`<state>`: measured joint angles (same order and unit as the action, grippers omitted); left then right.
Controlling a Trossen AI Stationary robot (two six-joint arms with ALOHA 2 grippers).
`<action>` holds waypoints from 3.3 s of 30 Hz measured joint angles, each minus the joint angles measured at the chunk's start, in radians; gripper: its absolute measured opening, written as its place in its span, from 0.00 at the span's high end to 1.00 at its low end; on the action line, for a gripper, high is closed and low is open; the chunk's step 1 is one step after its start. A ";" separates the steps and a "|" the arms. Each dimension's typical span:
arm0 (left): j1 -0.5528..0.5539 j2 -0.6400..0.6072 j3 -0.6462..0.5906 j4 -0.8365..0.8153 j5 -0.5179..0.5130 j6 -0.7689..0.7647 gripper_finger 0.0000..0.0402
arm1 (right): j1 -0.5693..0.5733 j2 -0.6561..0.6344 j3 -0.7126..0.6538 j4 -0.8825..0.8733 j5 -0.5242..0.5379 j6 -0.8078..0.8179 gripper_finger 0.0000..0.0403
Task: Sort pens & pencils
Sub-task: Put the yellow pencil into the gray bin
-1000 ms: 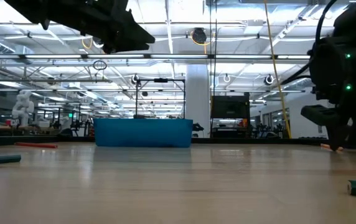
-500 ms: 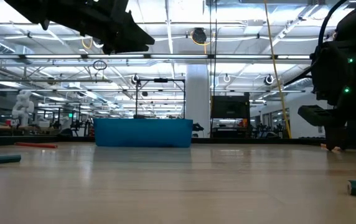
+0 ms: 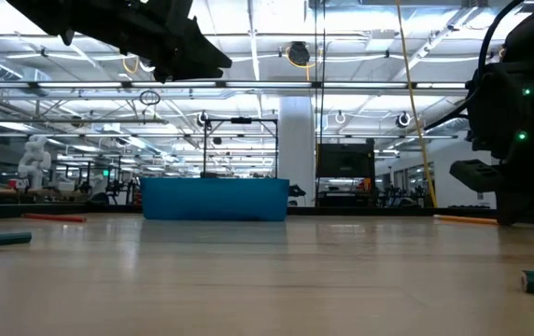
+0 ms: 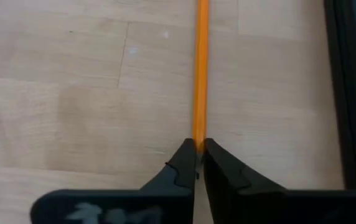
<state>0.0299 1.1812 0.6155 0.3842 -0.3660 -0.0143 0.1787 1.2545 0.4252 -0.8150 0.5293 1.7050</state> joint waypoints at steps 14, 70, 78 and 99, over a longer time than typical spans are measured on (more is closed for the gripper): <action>0.000 0.000 0.000 0.000 0.000 0.002 0.44 | 0.028 0.002 0.003 0.020 0.053 -0.068 1.00; -0.001 0.000 0.000 0.000 0.001 -0.017 0.44 | 0.120 -0.104 0.008 0.288 -0.057 -0.395 0.95; -0.001 0.000 0.000 0.001 0.001 -0.017 0.44 | 0.078 -0.104 0.009 0.387 -0.121 -0.569 0.69; -0.001 0.000 0.000 0.001 0.001 -0.017 0.44 | -0.021 -0.094 0.011 0.291 -0.169 -0.603 0.74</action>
<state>0.0292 1.1812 0.6155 0.3852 -0.3649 -0.0311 0.1576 1.1603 0.4366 -0.5240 0.3605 1.1018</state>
